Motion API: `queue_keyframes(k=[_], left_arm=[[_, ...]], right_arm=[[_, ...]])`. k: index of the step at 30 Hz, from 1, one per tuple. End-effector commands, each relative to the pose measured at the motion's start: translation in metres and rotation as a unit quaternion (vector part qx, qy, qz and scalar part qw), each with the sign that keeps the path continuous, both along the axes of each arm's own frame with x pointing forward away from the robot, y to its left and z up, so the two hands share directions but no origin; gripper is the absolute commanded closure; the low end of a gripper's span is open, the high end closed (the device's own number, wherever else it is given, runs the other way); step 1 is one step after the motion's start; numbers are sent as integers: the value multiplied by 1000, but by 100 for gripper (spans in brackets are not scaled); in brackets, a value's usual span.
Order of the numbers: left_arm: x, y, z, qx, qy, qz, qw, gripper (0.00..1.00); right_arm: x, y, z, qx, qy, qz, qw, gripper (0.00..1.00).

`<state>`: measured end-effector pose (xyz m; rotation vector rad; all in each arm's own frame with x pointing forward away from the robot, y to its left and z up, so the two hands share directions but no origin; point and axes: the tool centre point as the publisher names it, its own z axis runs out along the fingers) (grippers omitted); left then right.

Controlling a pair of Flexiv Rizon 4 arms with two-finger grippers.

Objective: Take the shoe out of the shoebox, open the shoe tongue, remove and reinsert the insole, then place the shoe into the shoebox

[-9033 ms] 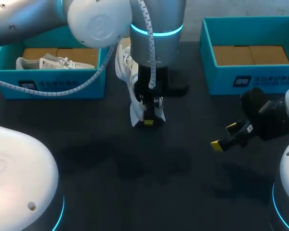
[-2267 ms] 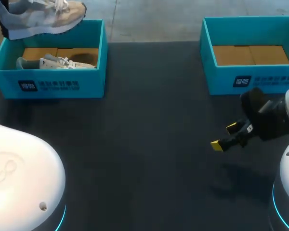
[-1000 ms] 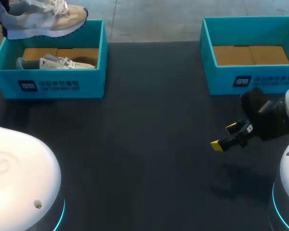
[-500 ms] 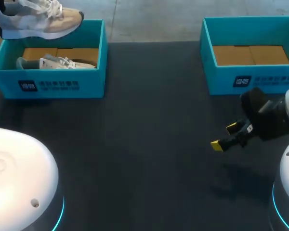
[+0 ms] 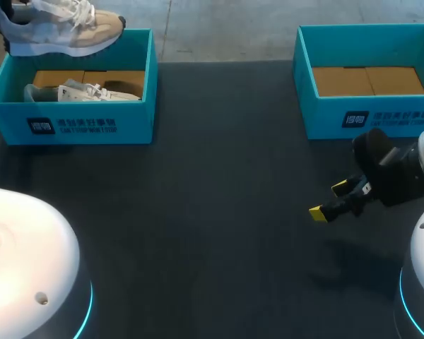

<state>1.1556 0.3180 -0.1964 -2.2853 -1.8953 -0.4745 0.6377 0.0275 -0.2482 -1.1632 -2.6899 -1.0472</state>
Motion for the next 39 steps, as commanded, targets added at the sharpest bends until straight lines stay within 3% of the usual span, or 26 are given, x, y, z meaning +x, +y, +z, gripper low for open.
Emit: queue_keyframes(k=[1, 14, 39], left_arm=[[6, -3, -11, 4, -6, 1, 1000, 100], [19, -9, -35, -19, -14, -10, 1000, 100], [40, -17, -111, -12, -6, -5, 1000, 100]], right_arm=[[-1, 0, 0, 1, -1, 0, 1000, 0], [-1, 0, 0, 1, -1, 0, 1000, 0], [-1, 0, 0, 1, -1, 0, 1000, 0]])
